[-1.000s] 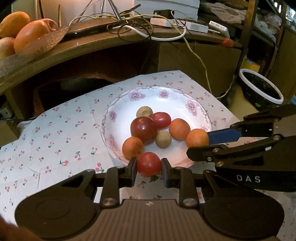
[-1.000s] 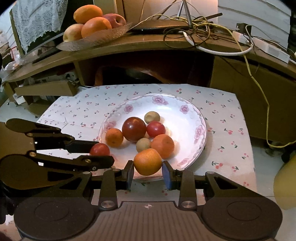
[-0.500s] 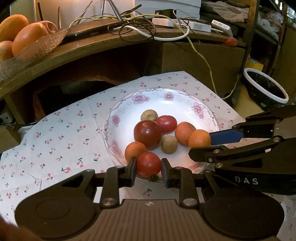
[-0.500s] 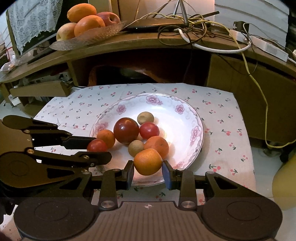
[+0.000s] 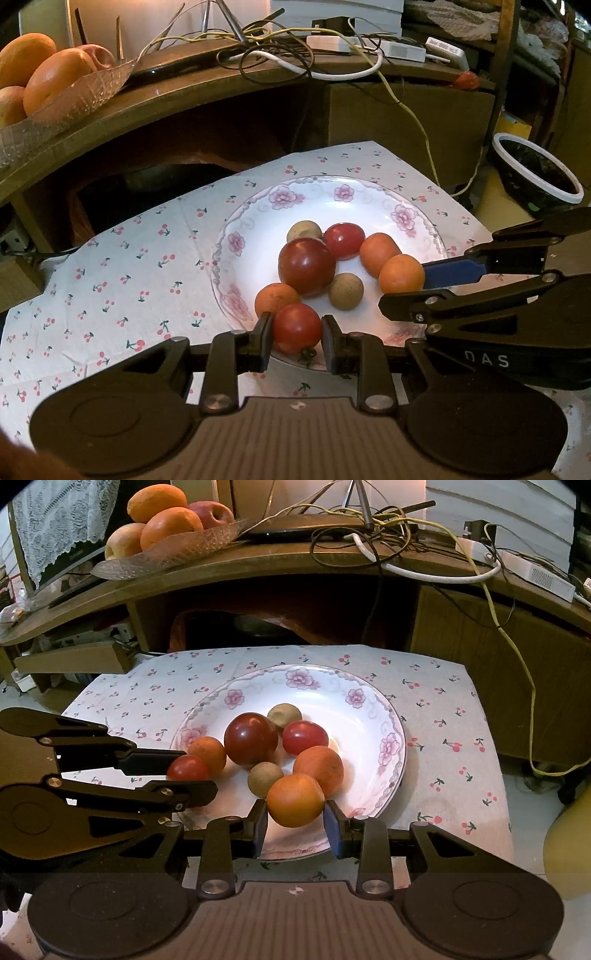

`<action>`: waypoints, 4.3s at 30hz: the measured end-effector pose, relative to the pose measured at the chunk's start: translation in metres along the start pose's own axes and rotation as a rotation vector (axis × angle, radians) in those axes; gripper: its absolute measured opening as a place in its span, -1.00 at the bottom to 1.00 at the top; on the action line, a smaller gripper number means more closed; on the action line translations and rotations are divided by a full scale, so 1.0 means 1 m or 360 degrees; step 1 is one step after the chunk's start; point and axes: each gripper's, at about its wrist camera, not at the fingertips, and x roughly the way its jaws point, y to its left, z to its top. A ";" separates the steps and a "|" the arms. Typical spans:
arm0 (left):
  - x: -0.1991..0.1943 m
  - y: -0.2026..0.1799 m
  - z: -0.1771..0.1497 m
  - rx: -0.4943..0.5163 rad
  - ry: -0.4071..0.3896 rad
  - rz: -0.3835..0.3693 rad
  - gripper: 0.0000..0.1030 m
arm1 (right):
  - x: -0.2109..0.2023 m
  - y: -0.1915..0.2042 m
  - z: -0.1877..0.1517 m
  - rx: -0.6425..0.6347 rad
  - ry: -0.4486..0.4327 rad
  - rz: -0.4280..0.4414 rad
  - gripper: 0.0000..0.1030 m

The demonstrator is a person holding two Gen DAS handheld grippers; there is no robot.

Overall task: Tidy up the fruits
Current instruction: 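Carry the tomato and mandarin onto the white plate with both tools, then open both tools to release the tomato and mandarin on the plate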

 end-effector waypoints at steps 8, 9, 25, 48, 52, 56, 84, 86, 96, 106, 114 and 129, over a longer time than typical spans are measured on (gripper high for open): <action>0.001 0.000 0.000 0.0007 -0.0002 0.0004 -0.37 | 0.000 0.001 0.000 -0.0006 -0.0002 -0.0013 -0.33; 0.001 0.000 0.000 0.0008 -0.0002 0.0006 -0.37 | 0.001 0.001 0.000 -0.0008 -0.0003 -0.0013 -0.33; 0.002 0.001 0.002 0.0016 -0.0004 0.0017 -0.37 | 0.001 0.001 0.000 -0.0022 -0.0004 -0.0022 -0.32; 0.004 0.004 0.003 0.0003 -0.0009 0.0028 -0.36 | 0.004 0.005 0.000 -0.0060 0.0004 -0.0027 -0.30; 0.004 0.003 0.003 0.0001 -0.0009 0.0030 -0.36 | 0.004 0.005 0.000 -0.0057 0.0005 -0.0027 -0.30; 0.003 0.004 0.004 -0.0005 -0.0010 0.0036 -0.35 | 0.003 0.005 0.000 -0.0056 -0.0003 -0.0035 -0.25; -0.018 0.005 0.000 -0.0047 -0.0052 0.0130 0.04 | -0.011 0.001 -0.002 -0.0035 -0.0053 -0.0035 -0.03; -0.019 0.006 0.000 -0.0057 -0.0050 0.0145 0.08 | -0.012 0.001 -0.002 -0.0035 -0.0056 -0.0037 -0.02; -0.023 0.009 -0.002 -0.0107 -0.0062 0.0226 0.38 | -0.015 0.001 -0.002 -0.0024 -0.0063 -0.0049 0.10; -0.028 0.009 -0.004 -0.0146 -0.0082 0.0282 0.57 | -0.018 0.001 -0.002 -0.0022 -0.0077 -0.0060 0.12; -0.035 0.010 -0.007 -0.0190 -0.0096 0.0324 0.74 | -0.021 0.000 -0.003 -0.0020 -0.0093 -0.0067 0.13; -0.055 0.008 -0.021 -0.0266 -0.0102 0.0481 1.00 | -0.036 0.006 -0.002 -0.0036 -0.0148 -0.0065 0.22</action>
